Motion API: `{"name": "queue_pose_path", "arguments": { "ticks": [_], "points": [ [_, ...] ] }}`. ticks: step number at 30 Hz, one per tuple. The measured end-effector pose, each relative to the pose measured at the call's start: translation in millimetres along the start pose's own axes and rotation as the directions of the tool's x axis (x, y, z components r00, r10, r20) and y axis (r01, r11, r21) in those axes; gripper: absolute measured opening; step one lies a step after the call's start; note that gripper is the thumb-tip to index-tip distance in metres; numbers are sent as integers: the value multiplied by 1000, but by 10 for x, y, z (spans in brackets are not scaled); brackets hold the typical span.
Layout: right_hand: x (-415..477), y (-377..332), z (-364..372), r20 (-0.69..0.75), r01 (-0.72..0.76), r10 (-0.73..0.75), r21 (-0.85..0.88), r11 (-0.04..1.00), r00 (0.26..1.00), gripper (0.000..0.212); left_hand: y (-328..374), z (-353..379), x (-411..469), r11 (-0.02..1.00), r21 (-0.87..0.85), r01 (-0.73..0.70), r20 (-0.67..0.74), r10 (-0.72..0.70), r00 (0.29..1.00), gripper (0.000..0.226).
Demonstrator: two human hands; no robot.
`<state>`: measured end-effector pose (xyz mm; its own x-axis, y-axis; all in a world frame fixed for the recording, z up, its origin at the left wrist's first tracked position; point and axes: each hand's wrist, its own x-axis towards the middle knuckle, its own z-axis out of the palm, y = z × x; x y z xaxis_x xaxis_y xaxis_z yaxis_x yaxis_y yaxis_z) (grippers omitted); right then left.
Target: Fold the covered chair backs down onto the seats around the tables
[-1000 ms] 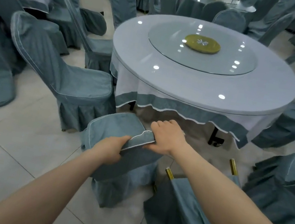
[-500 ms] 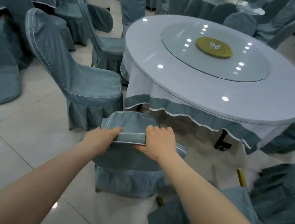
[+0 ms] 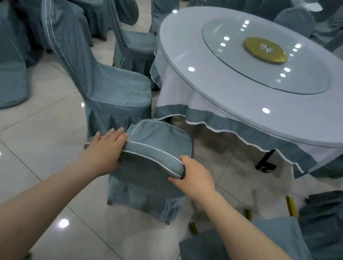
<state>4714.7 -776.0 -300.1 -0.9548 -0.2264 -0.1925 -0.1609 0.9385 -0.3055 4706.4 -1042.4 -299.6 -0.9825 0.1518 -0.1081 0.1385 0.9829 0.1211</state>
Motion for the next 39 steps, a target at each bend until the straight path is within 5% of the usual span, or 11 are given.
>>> {"name": "queue_pose_path", "arguments": {
  "ticks": [3, 8, 20, 24, 27, 31, 39],
  "points": [
    [-12, 97, 29, -26, -65, 63, -57, 996, 998, 24, 275, 61, -161, 998, -31, -56, -20, 56, 998, 98],
    [-130, -67, 125, -63, 7, -21, -218, 976, 998, 29, 356, 104, -365, 996, -70, -53, -36, 51, 998, 117],
    [-269, -459, 281, -107, 2, -26, -220, 976, 994, 32, -52, 48, -417, 989, 70, -130, -8, 131, 991, 111],
    [-325, -406, 341, -79, 12, -11, 19, 1000, 997, 41, -78, 4, -494, 989, 9, -148, -7, 148, 989, 90],
    [-400, -250, 335, 12, 62, -65, 188, 980, 998, 69, 55, -40, -548, 982, 15, -191, -39, 191, 981, 87],
    [-544, 15, 305, 3, 76, -77, 134, 988, 997, 88, 422, -95, -616, 948, 89, -306, -71, 313, 947, 98],
    [-1178, 1063, -9, -50, 21, -22, -25, 999, 998, 88, 1526, -50, -521, 904, 117, -411, -81, 422, 903, 88]
  ]
}}
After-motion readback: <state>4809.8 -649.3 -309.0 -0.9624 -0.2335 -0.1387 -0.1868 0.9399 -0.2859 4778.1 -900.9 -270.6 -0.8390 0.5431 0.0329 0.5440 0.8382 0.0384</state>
